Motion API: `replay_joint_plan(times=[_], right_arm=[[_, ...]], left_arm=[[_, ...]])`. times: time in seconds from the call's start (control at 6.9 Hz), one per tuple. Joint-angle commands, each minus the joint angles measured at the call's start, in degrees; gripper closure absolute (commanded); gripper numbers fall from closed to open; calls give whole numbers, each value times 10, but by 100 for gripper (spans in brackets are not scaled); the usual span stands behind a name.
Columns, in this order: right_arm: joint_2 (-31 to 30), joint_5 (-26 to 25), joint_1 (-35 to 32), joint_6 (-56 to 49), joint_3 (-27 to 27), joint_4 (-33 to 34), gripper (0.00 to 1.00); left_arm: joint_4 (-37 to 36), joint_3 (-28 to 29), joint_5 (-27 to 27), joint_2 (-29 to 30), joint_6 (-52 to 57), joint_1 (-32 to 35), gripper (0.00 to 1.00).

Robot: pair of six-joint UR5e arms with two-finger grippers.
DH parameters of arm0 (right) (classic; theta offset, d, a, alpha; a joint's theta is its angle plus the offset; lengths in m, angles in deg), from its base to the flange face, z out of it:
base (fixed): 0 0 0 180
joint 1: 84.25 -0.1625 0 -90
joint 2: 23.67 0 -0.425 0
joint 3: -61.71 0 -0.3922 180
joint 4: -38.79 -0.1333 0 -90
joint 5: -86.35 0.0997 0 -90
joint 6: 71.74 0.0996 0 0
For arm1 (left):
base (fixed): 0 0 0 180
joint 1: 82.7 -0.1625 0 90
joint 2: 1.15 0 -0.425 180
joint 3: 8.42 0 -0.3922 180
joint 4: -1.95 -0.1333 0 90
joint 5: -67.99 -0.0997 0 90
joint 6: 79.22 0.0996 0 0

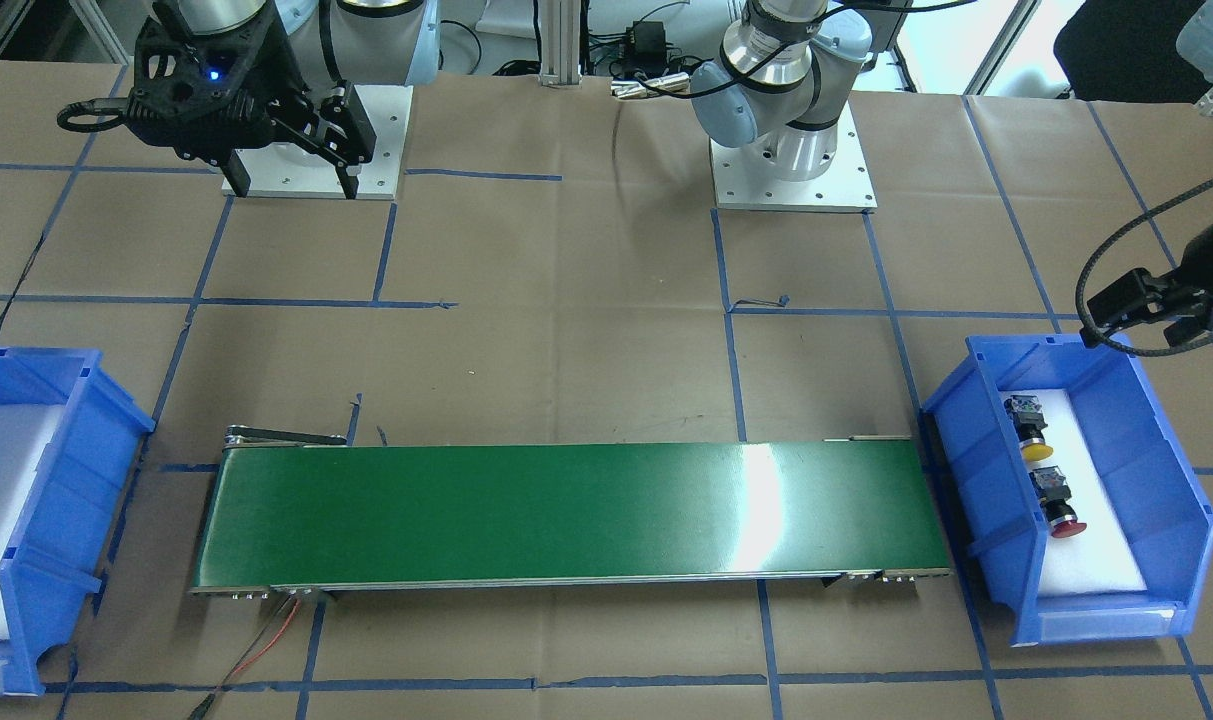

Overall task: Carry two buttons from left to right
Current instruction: 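Move the left gripper over the bin and lower toward the yellow button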

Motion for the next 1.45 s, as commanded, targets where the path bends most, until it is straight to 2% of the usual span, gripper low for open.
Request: replay_joint_plan(times=[0.0, 0.29, 0.87, 1.3], right_arm=[[0, 0, 0, 0, 0, 0, 0], [0, 0, 0, 0, 1, 0, 0], [3, 1, 0, 0, 1, 0, 0], [7, 2, 0, -1, 1, 0, 0]], left_arm=[[-112, -52, 5, 30, 14, 0, 0], [-185, -107, 5, 38, 17, -1, 0], [-251, -151, 6, 71, 17, -2, 0], [-281, -161, 6, 101, 17, -17, 0]])
